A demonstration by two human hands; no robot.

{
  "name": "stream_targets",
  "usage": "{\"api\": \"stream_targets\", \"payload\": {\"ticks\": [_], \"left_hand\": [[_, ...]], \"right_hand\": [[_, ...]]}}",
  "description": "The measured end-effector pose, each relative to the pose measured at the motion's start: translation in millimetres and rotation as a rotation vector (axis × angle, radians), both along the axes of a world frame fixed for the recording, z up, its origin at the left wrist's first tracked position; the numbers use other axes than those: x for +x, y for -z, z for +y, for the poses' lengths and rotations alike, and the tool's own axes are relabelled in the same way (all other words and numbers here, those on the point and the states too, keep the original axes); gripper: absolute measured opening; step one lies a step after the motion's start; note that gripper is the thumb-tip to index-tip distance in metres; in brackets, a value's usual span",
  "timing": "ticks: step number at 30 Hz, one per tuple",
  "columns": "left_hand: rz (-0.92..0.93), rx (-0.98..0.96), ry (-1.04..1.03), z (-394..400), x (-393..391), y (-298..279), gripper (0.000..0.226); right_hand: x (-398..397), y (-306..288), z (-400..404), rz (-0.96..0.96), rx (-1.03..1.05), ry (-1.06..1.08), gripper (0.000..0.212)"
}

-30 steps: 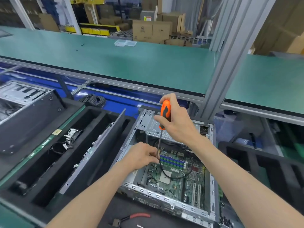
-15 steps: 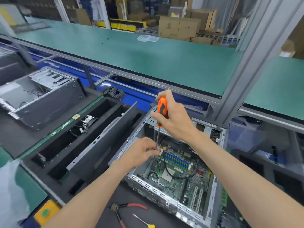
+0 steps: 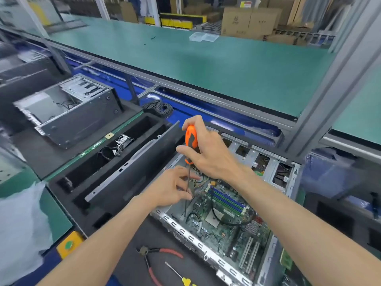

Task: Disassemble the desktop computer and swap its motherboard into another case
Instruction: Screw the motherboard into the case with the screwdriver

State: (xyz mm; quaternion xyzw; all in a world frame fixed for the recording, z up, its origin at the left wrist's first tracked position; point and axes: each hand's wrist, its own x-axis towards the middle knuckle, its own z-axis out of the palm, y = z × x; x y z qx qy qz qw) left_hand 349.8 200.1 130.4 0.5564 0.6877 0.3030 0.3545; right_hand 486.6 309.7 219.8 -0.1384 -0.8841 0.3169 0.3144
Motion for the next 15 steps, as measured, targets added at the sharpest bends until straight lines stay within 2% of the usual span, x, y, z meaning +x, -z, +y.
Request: {"api": "stream_targets", "payload": {"ticks": [2,3,6,7,10,11,13,15], "left_hand": [[-0.013,-0.01,0.017,-3.9,-4.1,0.3,0.061],[0.004,-0.013,0.036,-6.0,-5.5,0.8,0.061],[0.15,-0.01,0.093,-7.9,-7.2,-1.8,0.021],[0.175,-0.011,0.106,-7.8,-7.3,-2.4,0.018],[0.191,-0.025,0.118,-6.9,-8.7,0.6,0.038],[0.189,-0.032,0.109,-6.5,-10.1,3.5,0.038],[0.165,-0.037,0.082,-6.0,-11.9,9.1,0.023],[0.16,-0.046,0.075,-6.0,-13.4,12.7,0.022]], "right_hand": [[-2.3,2.0,-1.2,0.01,-0.018,-0.025,0.036],[-3.5,2.6,-2.2,0.012,-0.027,-0.037,0.036],[-6.2,4.5,-4.6,0.007,-0.045,-0.083,0.035],[-6.7,5.0,-5.1,0.0,-0.043,-0.098,0.035],[-8.0,6.3,-6.3,-0.02,-0.032,-0.119,0.036],[-8.3,6.5,-6.7,-0.022,-0.033,-0.126,0.036],[-8.9,7.4,-7.2,-0.028,-0.038,-0.135,0.036],[-8.6,8.4,-7.8,-0.038,-0.039,-0.14,0.035]]}}
